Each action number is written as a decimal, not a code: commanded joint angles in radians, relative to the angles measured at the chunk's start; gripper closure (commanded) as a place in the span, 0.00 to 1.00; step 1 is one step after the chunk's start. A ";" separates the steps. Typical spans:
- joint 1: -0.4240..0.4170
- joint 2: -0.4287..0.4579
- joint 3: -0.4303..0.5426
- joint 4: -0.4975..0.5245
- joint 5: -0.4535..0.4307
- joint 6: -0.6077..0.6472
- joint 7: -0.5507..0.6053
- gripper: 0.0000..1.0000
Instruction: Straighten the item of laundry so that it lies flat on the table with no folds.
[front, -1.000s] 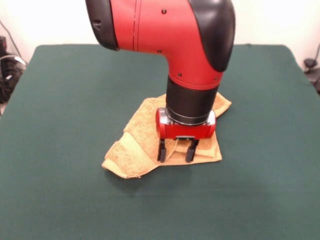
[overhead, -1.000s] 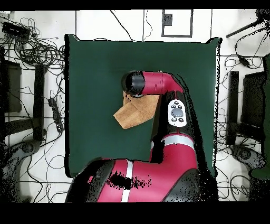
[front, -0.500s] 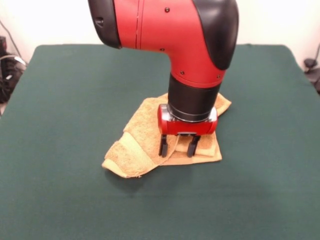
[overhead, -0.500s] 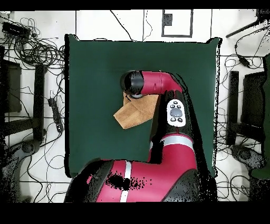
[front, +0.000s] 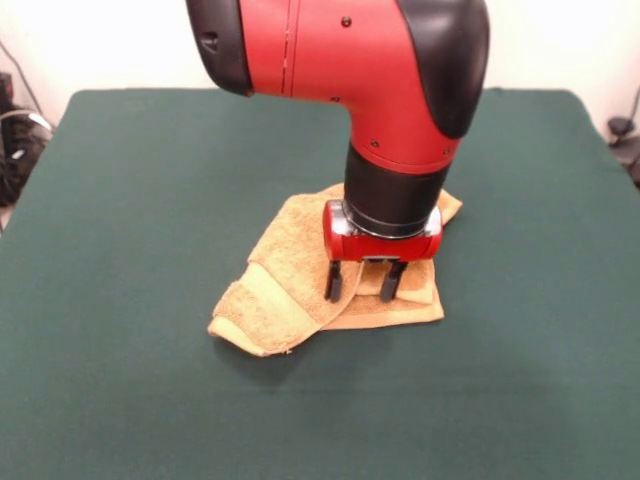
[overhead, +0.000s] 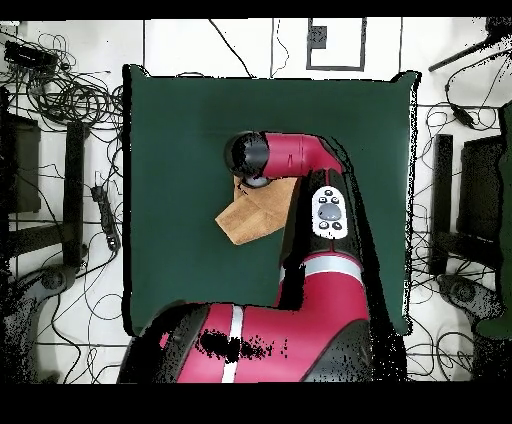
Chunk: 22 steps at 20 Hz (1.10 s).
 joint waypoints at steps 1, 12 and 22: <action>0.050 0.022 0.031 0.029 -0.063 0.156 -0.039 0.00; 0.055 0.023 0.028 0.013 -0.102 0.165 -0.040 1.00; 0.055 0.048 0.041 -0.100 -0.104 0.336 -0.089 1.00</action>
